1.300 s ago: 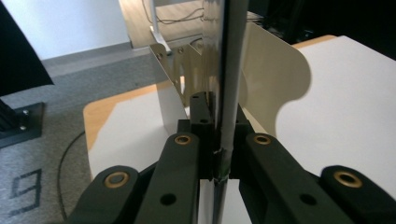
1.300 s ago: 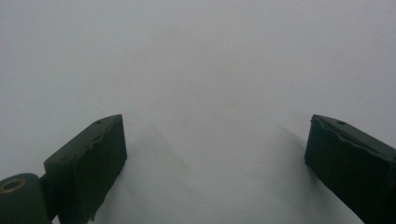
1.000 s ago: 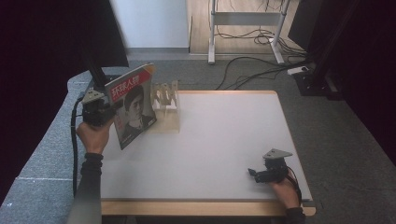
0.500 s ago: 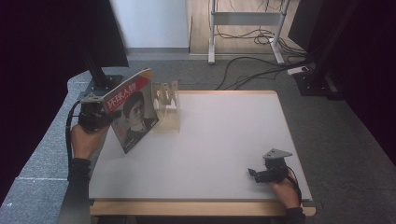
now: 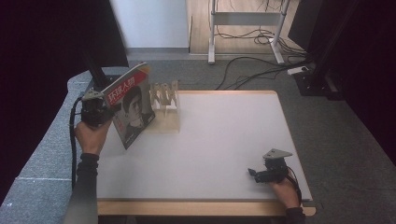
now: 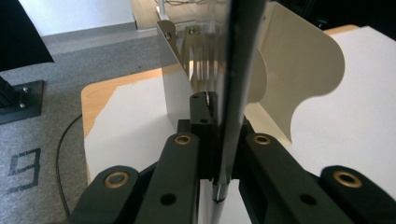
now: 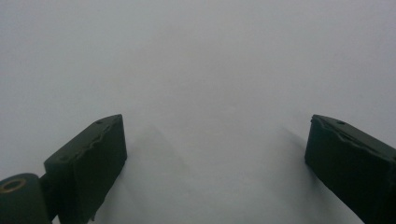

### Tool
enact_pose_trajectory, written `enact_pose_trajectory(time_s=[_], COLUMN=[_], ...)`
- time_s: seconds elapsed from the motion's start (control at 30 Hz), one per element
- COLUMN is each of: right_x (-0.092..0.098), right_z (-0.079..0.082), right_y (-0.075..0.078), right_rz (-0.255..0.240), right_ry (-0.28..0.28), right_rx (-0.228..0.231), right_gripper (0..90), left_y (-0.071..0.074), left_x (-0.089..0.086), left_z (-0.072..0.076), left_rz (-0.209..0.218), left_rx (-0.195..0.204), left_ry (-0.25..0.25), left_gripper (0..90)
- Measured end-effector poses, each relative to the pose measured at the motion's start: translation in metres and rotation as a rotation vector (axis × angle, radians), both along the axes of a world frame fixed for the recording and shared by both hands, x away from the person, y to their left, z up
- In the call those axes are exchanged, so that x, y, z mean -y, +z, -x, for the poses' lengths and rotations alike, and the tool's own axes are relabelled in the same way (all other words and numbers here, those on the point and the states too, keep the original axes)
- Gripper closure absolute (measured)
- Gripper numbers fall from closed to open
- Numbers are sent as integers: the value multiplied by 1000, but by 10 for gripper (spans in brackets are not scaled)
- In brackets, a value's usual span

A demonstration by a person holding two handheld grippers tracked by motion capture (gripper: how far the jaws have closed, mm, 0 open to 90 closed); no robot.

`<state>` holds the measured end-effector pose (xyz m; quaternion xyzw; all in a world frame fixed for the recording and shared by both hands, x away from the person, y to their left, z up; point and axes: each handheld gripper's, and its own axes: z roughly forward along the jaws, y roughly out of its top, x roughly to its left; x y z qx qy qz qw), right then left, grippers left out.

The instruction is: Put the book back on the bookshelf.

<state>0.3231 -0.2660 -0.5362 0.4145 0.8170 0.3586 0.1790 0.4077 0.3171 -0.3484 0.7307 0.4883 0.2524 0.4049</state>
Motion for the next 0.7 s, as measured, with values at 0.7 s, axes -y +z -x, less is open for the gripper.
enact_pose_trajectory(time_s=[0.7], right_x=[0], right_z=[0], right_y=[0], right_rz=[0], right_ry=[0], right_rx=[0], right_gripper=[47], left_y=[-29], left_x=[3], left_z=[-16], left_rz=[25], left_rx=[-2], left_ry=[39], left_gripper=[799])
